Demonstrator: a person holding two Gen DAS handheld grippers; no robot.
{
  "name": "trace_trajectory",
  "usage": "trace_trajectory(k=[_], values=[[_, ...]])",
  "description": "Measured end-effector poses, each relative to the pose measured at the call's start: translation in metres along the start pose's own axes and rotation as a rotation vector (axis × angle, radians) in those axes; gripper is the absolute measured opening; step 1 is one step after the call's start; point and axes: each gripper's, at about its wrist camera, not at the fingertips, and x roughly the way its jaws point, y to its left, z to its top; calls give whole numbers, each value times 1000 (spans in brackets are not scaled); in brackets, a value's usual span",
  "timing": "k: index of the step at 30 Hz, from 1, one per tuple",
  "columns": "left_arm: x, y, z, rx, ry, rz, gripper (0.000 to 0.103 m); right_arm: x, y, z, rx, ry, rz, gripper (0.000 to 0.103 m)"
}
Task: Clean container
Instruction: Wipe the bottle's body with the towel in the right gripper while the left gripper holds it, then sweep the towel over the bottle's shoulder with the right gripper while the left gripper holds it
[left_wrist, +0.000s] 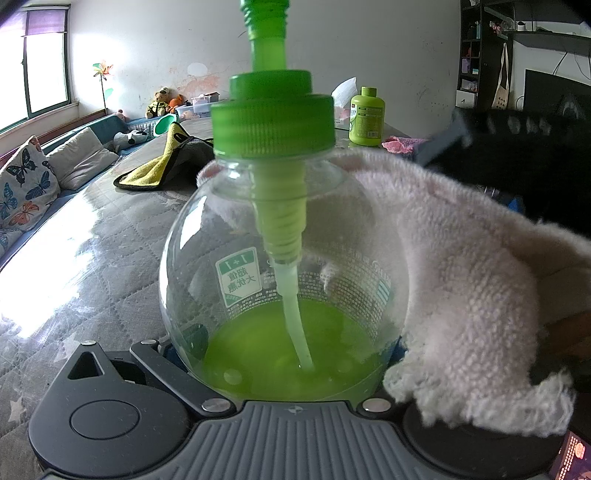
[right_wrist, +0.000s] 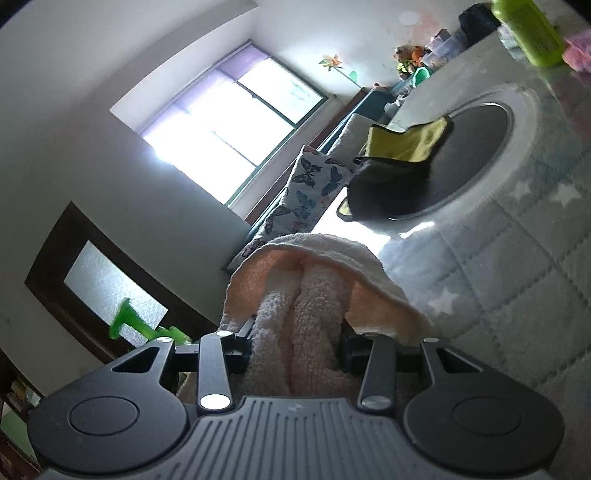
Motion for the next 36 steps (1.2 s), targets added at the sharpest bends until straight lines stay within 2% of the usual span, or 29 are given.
trace_trajectory(k=[4, 14, 20, 24, 29, 33, 36], values=[[0, 0, 0, 0, 0, 0, 103, 7, 12, 12, -48, 31, -16, 42], [2, 2, 1, -2, 1, -2, 103, 27, 5, 1, -124, 147, -196, 42], [2, 2, 1, -3, 0, -2, 103, 19, 14, 0, -168, 157, -226, 41], [3, 4, 2, -4, 0, -3, 103, 8, 27, 7, -174, 129, -207, 41], [2, 4, 1, -5, -1, -3, 103, 0, 54, 29, -186, 90, -96, 41], [2, 4, 1, -5, -1, -4, 103, 21, 65, 37, -250, 128, -101, 41], [2, 4, 1, -6, -1, -5, 103, 39, 59, 33, -258, 172, -141, 42]])
